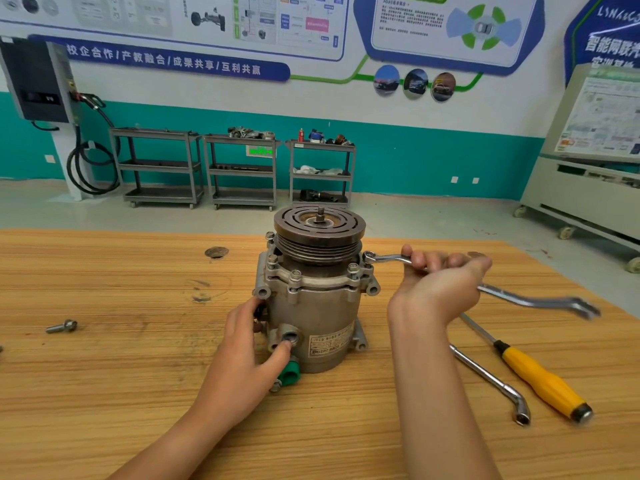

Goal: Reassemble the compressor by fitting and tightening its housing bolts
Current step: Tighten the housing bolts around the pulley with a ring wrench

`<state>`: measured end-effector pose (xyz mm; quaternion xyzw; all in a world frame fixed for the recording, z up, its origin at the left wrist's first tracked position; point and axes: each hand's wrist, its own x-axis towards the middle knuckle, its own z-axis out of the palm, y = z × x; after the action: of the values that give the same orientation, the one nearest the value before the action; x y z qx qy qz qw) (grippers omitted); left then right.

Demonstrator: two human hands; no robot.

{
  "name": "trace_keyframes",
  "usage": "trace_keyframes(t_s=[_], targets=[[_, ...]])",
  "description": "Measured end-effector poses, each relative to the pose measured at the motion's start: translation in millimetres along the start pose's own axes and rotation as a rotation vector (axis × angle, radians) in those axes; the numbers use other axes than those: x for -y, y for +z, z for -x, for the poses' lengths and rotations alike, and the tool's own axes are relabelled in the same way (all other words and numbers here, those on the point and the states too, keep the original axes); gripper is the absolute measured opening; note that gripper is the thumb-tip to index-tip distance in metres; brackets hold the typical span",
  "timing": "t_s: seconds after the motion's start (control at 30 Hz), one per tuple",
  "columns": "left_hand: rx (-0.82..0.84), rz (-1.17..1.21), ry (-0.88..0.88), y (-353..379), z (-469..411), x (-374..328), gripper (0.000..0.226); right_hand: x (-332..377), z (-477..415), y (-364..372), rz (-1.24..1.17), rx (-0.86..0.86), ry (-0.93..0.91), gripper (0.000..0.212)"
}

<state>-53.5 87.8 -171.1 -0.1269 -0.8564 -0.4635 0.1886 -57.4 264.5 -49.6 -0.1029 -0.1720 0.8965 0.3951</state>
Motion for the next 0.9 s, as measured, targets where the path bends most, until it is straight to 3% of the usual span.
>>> trace_keyframes(t_s=[0.23,0.43,0.67,0.9], targets=[[-0.01,-0.015,-0.017,1.6,-0.6,0.5,0.073,-18.4,50.4,-19.5,0.015,0.087,-0.067,0.041],[0.003,0.012,-0.002,-0.9,-0.2,-1.4,0.067,24.6,16.6,15.9,-0.09,0.161,-0.06,0.041],[0.009,-0.008,-0.015,-0.7,-1.0,-1.2,0.07,20.3,-40.8,42.4,0.176,0.15,0.324,0.035],[0.022,-0.015,-0.044,-2.0,-0.9,-1.7,0.074,0.1,-58.7,55.2,0.379,0.253,0.533,0.037]])
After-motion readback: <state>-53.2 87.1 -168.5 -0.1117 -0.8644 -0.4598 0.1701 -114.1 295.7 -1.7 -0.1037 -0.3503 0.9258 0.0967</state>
